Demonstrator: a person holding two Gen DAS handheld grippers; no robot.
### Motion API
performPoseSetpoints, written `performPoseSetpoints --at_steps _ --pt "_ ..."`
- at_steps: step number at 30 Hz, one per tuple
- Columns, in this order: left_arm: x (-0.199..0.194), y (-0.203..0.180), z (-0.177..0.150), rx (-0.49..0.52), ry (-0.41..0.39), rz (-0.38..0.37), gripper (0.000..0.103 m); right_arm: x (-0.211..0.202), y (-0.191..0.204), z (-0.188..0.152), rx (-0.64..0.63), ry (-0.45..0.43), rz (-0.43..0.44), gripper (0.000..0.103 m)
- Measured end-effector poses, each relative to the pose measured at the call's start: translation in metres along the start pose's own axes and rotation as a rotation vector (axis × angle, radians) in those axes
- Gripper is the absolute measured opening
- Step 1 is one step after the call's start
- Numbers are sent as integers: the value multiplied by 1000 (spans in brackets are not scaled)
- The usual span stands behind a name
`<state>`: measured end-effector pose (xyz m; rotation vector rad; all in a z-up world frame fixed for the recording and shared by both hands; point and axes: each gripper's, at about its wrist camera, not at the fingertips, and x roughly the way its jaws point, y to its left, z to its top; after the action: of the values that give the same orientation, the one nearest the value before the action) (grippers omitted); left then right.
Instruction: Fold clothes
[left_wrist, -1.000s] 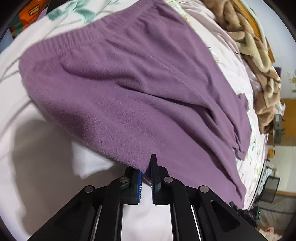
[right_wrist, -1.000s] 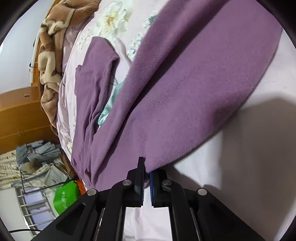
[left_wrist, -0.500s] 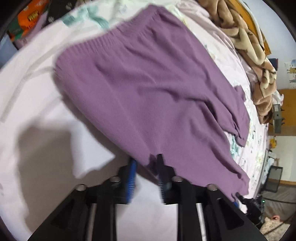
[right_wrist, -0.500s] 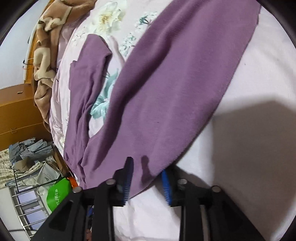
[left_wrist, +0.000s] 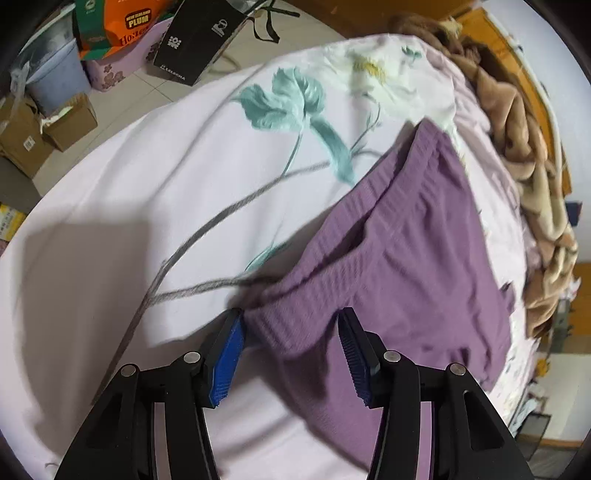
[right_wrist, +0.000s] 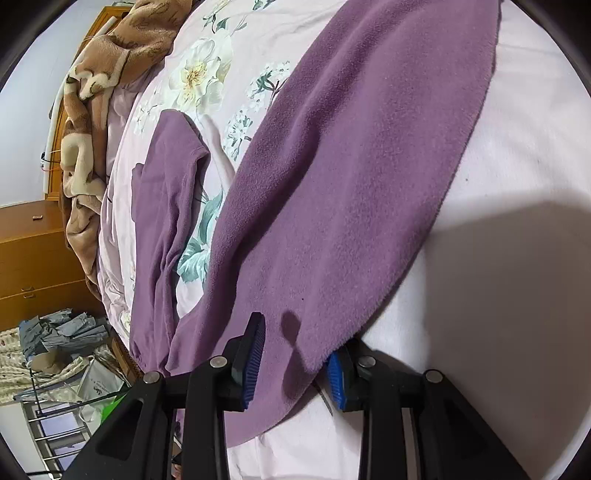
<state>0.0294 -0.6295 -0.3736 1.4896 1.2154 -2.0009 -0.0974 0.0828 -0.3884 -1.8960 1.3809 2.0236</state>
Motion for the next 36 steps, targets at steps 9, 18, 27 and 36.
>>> performPoseSetpoints --at_steps 9,18,27,36 --pt "-72 -49 -6 158 -88 -219 54 2 6 0 -15 -3 -28 32" --pt "-9 -2 8 128 4 7 54 4 9 -1 -44 6 -35 34" --pt "19 -5 10 127 62 -100 54 0 5 -7 -59 3 -48 31" --pt "-14 -22 11 174 2 -139 24 3 8 -7 -54 -8 -50 31"
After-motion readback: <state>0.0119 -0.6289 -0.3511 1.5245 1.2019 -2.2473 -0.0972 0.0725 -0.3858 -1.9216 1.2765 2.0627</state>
